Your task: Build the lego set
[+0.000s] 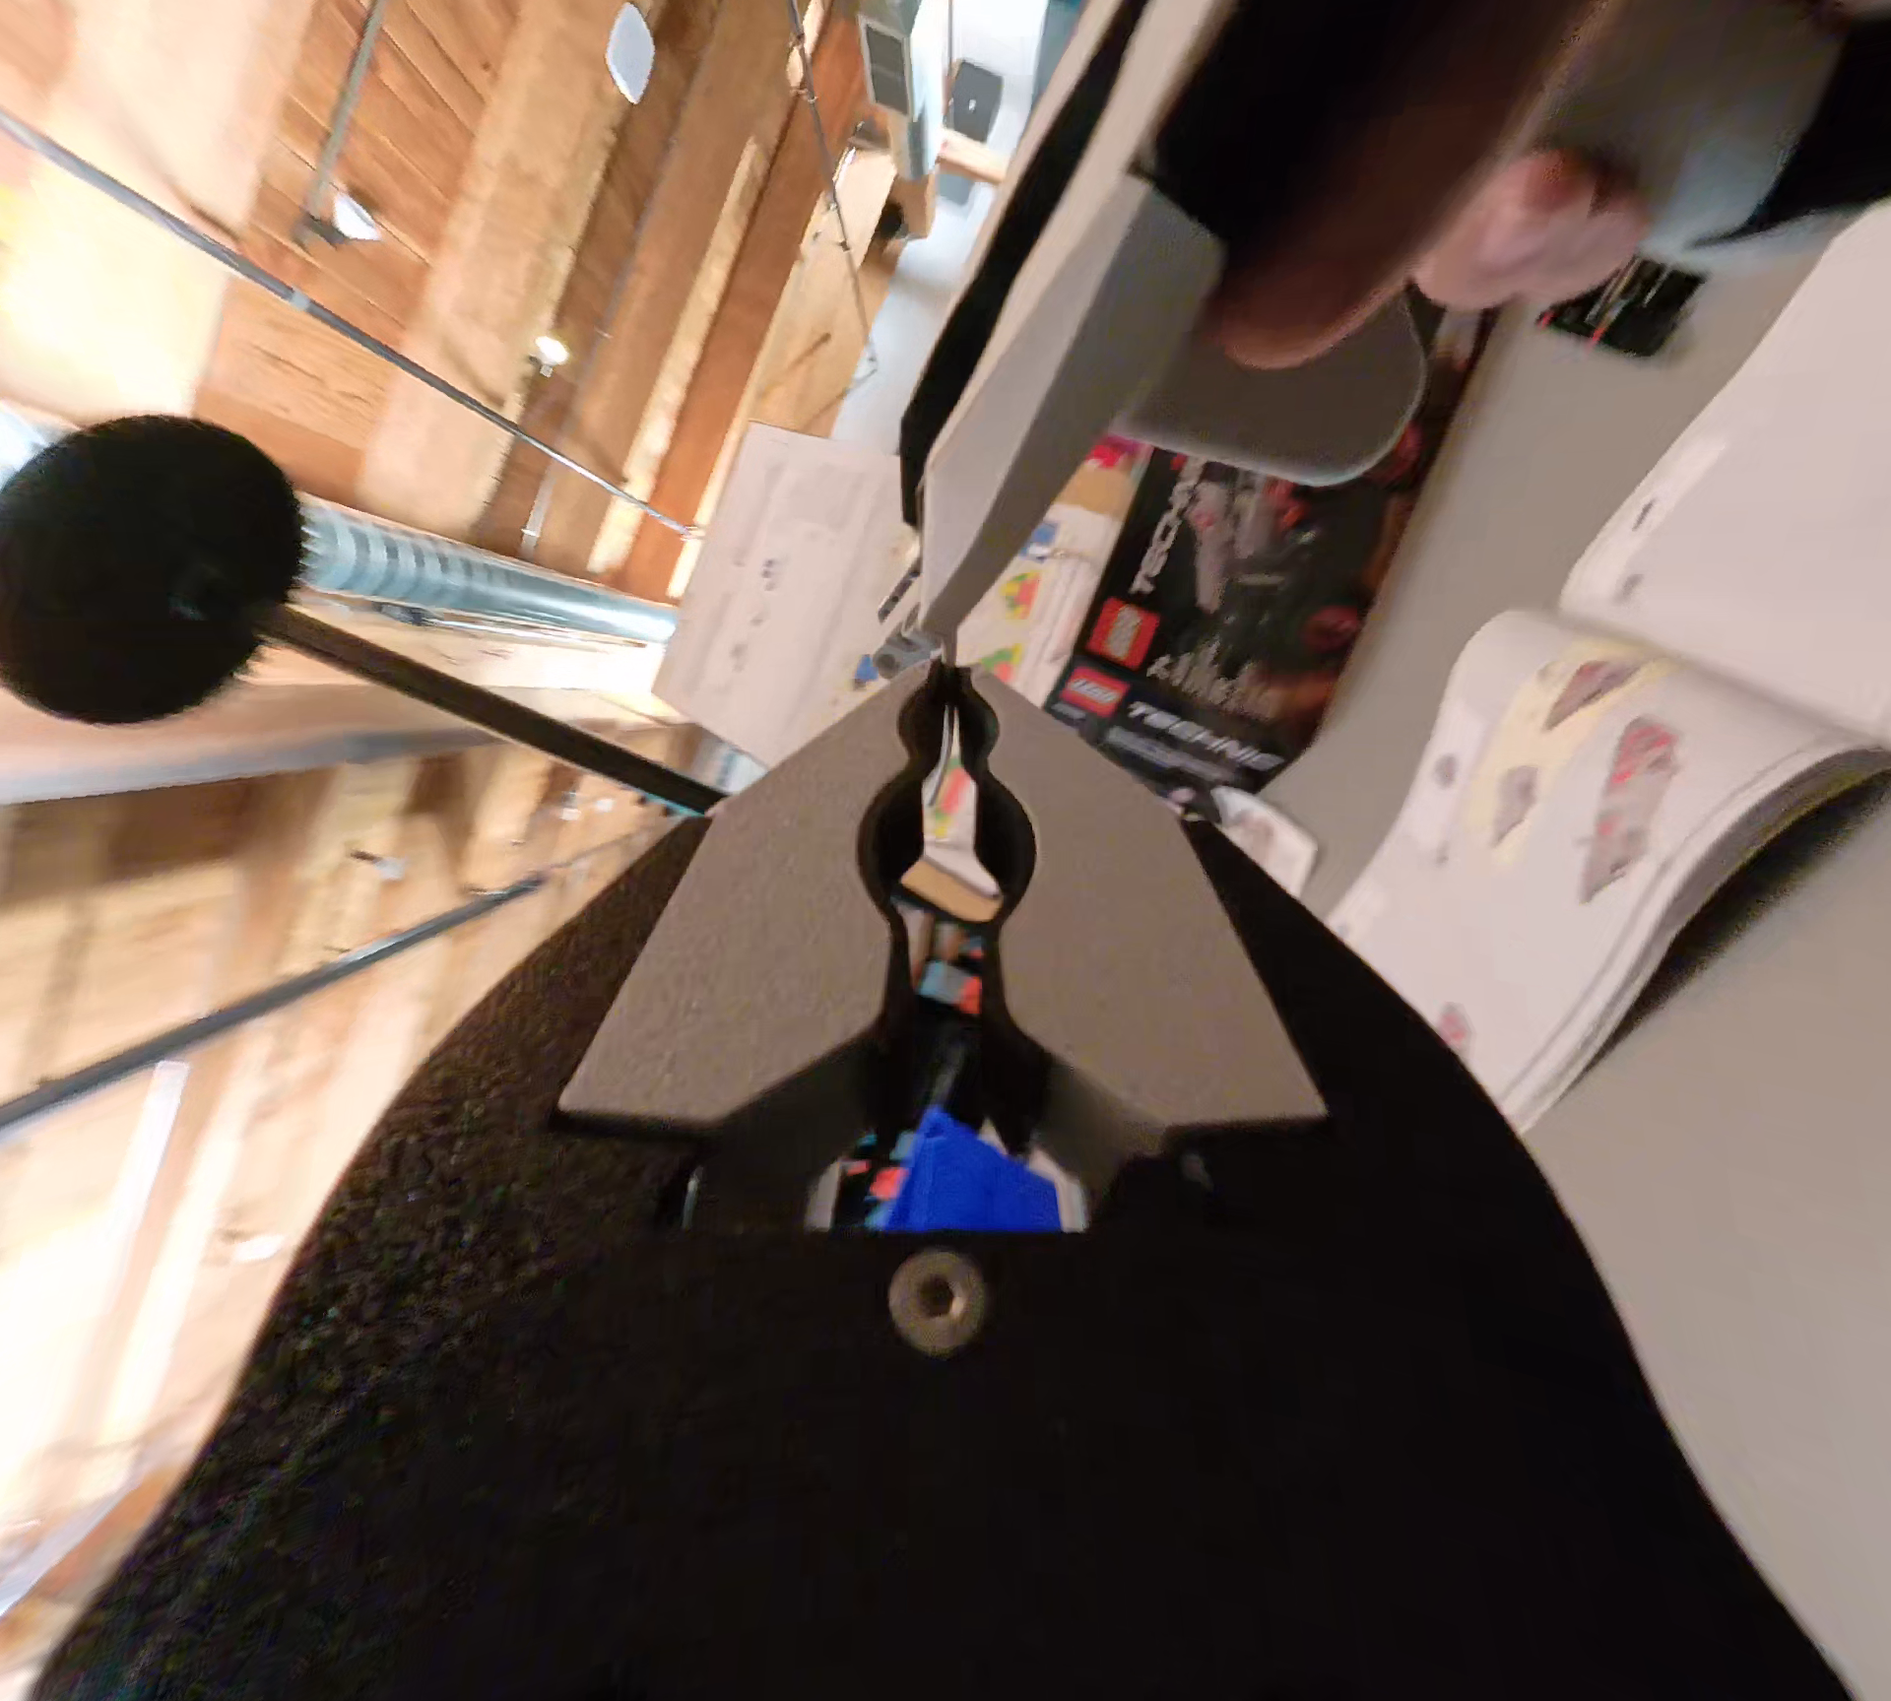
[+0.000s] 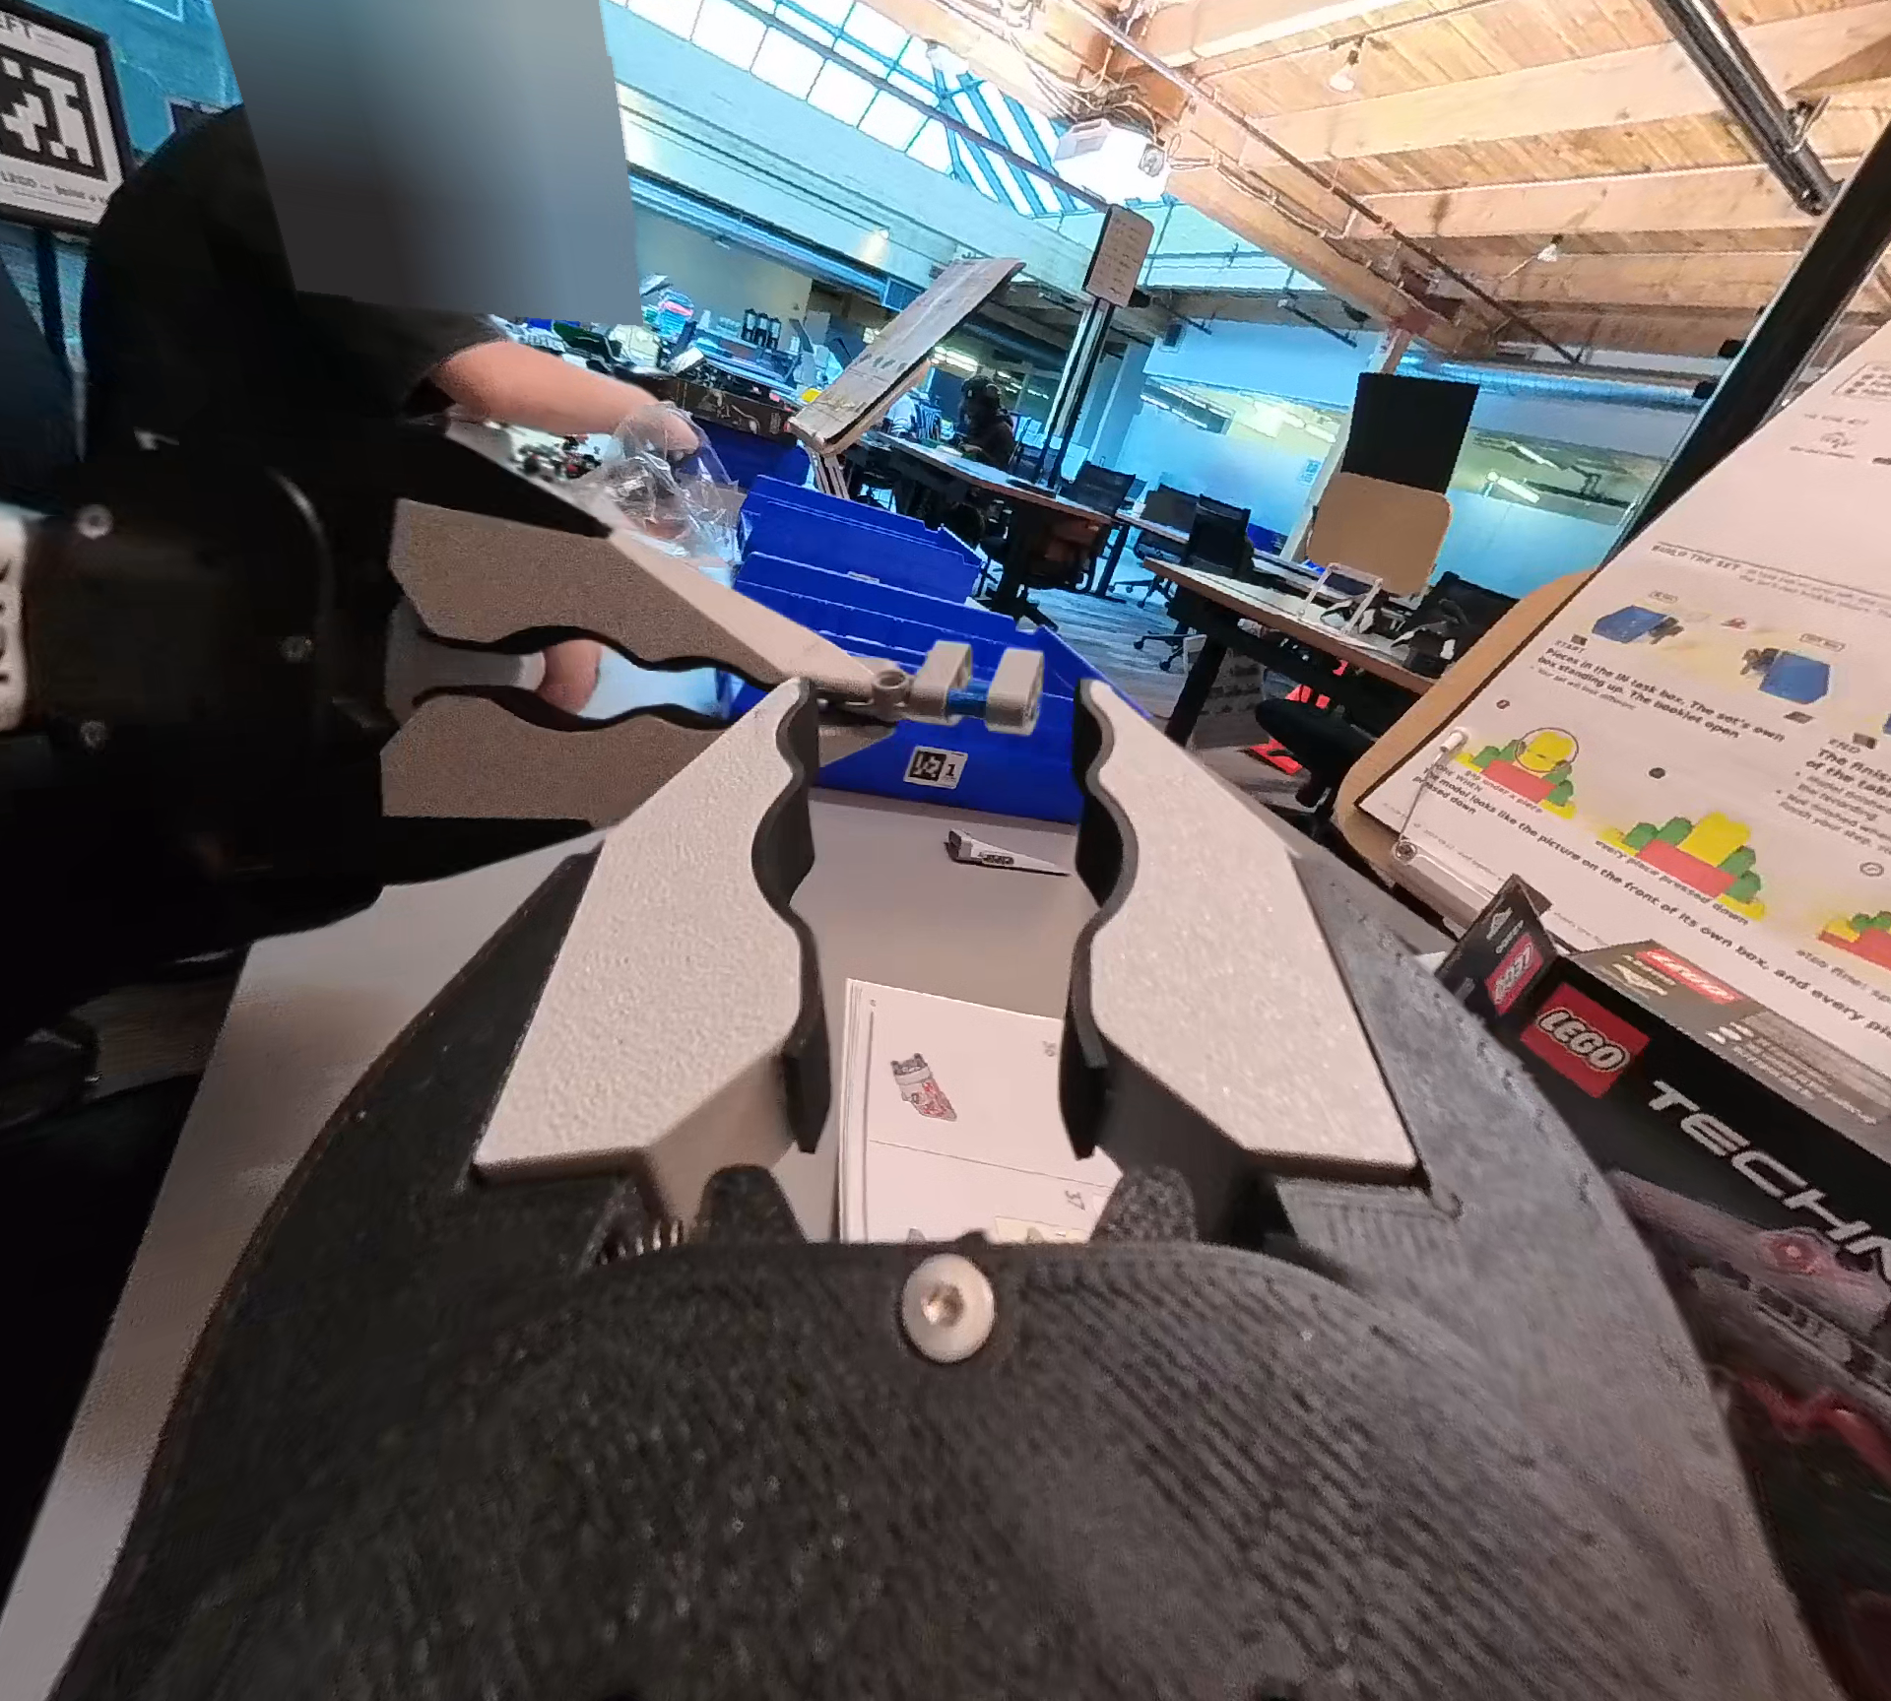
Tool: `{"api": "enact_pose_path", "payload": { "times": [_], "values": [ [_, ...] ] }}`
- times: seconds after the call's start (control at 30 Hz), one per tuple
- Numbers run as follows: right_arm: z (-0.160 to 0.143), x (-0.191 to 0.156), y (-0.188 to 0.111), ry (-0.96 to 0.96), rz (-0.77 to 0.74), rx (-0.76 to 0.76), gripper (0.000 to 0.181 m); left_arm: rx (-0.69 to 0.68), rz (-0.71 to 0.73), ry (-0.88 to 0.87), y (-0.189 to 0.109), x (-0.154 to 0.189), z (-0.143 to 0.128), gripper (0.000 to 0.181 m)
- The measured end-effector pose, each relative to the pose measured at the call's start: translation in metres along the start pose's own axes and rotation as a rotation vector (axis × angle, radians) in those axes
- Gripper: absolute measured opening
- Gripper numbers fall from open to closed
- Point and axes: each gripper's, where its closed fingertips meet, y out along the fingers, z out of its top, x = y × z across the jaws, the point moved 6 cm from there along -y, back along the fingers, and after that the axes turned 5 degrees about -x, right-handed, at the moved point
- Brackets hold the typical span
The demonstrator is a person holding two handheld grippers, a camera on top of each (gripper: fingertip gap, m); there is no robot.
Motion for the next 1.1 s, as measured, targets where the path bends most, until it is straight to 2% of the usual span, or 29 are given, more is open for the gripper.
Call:
{"api": "enact_pose_path", "payload": {
  "times": [0.17,0.27,0.4,0.63,0.7,0.77,0.9,1.0,1.1],
  "values": [
    [-0.002,0.0,0.002,0.044,0.009,0.001,0.046,-0.059,0.071,0.166,-0.001,0.0,0.002,0.0],
    [-0.003,-0.001,0.003,0.064,0.011,-0.003,0.045,-0.045,0.102,0.223,-0.001,0.001,0.0,0.0],
    [0.001,0.008,-0.002,0.182,0.009,0.013,0.044,-0.017,0.113,0.327,0.0,0.008,-0.004,0.0],
    [-0.01,0.006,0.002,0.208,-0.015,-0.166,0.029,0.079,0.169,0.522,-0.003,0.029,0.005,0.0],
    [-0.013,0.007,0.002,0.213,-0.025,-0.236,0.026,0.05,0.165,0.5,-0.001,0.032,0.002,0.0],
    [-0.013,0.01,-0.001,0.191,-0.063,-0.276,0.032,0.003,0.166,0.461,0.002,0.028,-0.004,0.0],
    [-0.011,0.006,0.0,0.141,-0.073,-0.278,0.035,0.065,0.194,0.527,-0.002,0.029,-0.001,0.0],
    [-0.011,0.004,0.001,0.09,-0.066,-0.303,0.028,0.046,0.207,0.549,-0.001,0.031,0.0,0.0],
    [-0.009,0.003,0.001,0.021,-0.086,-0.307,0.025,0.044,0.191,0.487,0.0,0.029,-0.001,0.0]
  ]
}}
